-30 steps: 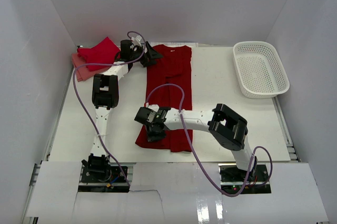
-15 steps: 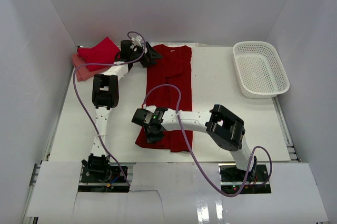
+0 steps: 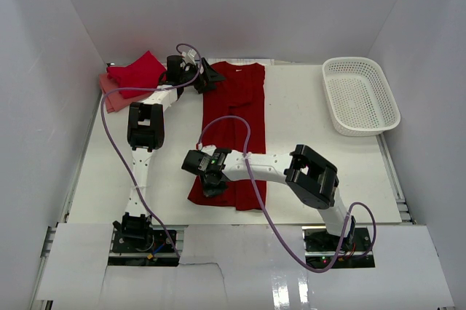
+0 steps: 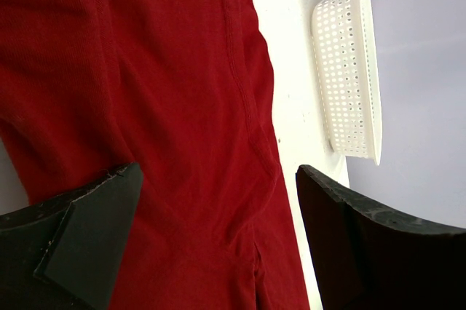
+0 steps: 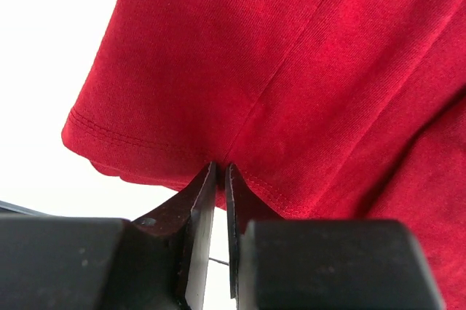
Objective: Fold and stack the t-shirts
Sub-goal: Rotate the tshirt 90 degrees
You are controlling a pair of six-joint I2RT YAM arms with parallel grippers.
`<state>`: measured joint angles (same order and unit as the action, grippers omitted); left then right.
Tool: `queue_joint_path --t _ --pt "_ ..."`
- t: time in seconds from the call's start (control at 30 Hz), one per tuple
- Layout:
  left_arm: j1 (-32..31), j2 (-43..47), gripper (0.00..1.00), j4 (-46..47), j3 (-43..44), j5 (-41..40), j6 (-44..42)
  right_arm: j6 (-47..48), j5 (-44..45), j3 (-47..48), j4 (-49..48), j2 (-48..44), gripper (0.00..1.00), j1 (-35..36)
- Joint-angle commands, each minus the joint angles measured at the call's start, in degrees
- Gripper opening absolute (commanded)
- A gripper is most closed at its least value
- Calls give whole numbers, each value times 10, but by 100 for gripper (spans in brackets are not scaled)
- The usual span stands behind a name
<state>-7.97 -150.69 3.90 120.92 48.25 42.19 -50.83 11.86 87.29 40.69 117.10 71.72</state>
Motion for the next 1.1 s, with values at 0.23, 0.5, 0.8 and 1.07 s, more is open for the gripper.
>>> queue_joint_path --t 0.23,0.5,0.8,1.07 --pt "1 -2 98 -2 24 7 -12 -15 29 6 27 -78 17 6" --pt "2 -3 98 -6 27 7 -15 -33 32 -55 8 -130 17 8" --pt "2 -3 98 -10 28 5 -20 -60 41 -136 -4 -193 17 8" --pt "2 -2 98 -14 28 4 -25 -80 46 -193 -14 -238 17 7"
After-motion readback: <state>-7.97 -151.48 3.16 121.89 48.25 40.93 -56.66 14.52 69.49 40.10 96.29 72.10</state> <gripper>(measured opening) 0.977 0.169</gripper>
